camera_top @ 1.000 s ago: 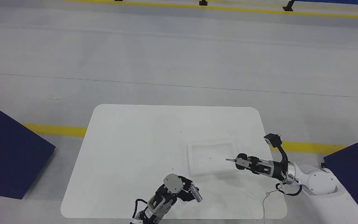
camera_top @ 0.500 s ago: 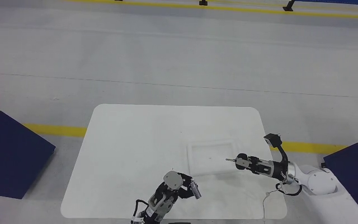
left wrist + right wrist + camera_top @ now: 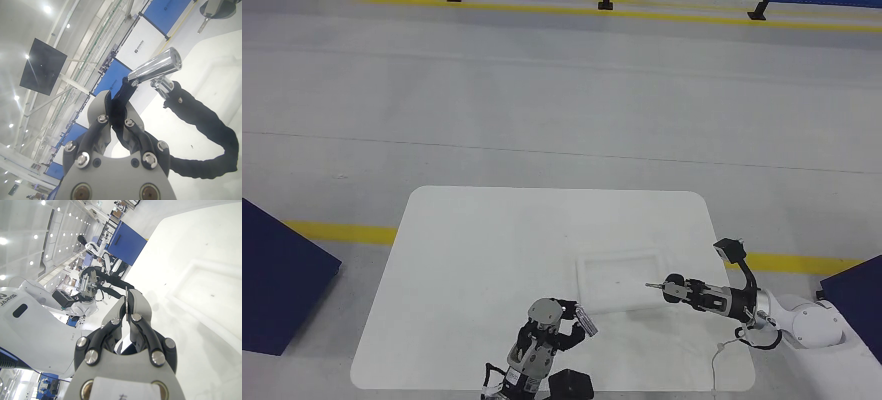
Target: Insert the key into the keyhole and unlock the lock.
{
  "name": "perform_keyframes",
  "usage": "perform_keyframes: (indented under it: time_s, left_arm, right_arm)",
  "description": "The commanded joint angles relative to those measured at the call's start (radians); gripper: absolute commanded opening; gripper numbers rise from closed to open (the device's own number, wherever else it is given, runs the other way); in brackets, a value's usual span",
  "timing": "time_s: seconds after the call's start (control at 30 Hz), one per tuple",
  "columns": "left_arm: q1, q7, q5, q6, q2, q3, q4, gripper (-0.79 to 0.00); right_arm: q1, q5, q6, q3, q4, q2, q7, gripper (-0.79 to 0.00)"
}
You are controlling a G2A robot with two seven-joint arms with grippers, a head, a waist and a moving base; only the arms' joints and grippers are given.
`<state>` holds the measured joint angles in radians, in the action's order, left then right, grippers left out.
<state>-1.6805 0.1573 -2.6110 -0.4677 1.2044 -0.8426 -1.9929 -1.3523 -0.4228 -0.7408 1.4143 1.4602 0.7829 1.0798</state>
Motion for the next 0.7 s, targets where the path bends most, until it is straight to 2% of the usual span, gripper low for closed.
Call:
perform_keyframes:
  time_s: [0.0, 0.23, 0.6, 0.67]
  left_arm:
    - [0.002, 0.036, 0.002, -0.010, 0.007, 0.006, 0.008, -0.785]
    - [0.029, 0.138, 0.025, -0.032, 0.036, 0.033, 0.035, -0.785]
    - [0.029, 0.138, 0.025, -0.032, 0.036, 0.033, 0.035, -0.785]
    - [0.031, 0.178, 0.029, -0.024, 0.039, 0.018, 0.042, -0.785]
  right_arm:
    - [0.000, 0.000, 0.000, 0.000, 0.000, 0.000, 0.000, -0.785]
    - [0.000, 0.000, 0.000, 0.000, 0.000, 0.000, 0.000, -0.785]
    - [0.000, 0.000, 0.000, 0.000, 0.000, 0.000, 0.000, -0.785]
    - [0.000, 0.000, 0.000, 0.000, 0.000, 0.000, 0.000, -0.785]
